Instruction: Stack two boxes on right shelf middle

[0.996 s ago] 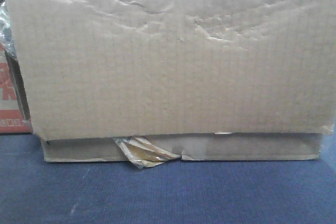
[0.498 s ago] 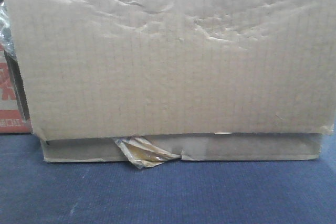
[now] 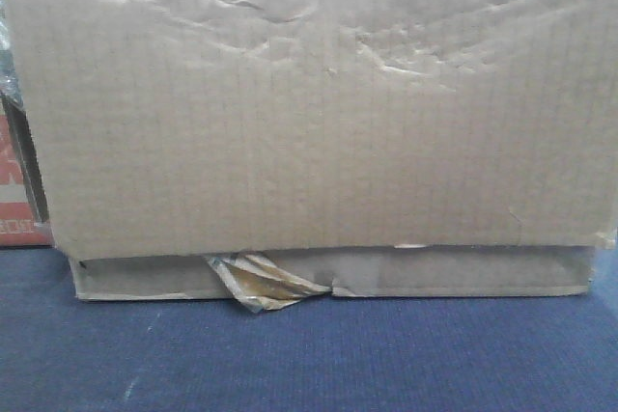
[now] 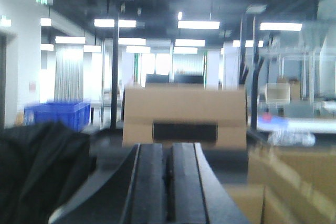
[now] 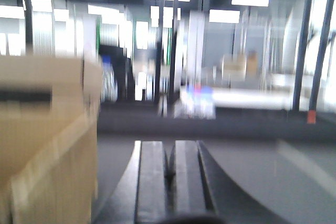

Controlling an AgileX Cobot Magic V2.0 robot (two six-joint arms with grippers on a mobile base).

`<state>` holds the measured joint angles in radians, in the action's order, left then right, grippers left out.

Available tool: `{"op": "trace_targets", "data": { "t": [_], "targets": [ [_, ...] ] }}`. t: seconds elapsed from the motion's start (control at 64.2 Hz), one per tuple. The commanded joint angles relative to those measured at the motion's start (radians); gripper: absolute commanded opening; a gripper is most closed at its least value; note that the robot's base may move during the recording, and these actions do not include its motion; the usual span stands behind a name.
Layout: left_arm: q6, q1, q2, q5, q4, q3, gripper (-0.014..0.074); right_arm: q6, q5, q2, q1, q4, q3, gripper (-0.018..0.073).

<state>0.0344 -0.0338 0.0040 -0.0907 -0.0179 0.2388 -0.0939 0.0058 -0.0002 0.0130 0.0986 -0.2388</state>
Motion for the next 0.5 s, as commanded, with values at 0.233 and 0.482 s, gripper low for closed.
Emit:
{"op": "trace_targets", "data": {
  "t": [0.233, 0.482],
  "targets": [
    [0.007, -0.004, 0.352, 0.537, 0.026, 0.627, 0.0057, 0.0, 0.196, 0.251, -0.001, -0.006, -0.455, -0.0162],
    [0.007, 0.045, 0.584, 0.612, 0.029, 0.773, 0.0435, 0.0, 0.312, 0.548, -0.001, -0.006, -0.595, -0.0081]
  ]
}}
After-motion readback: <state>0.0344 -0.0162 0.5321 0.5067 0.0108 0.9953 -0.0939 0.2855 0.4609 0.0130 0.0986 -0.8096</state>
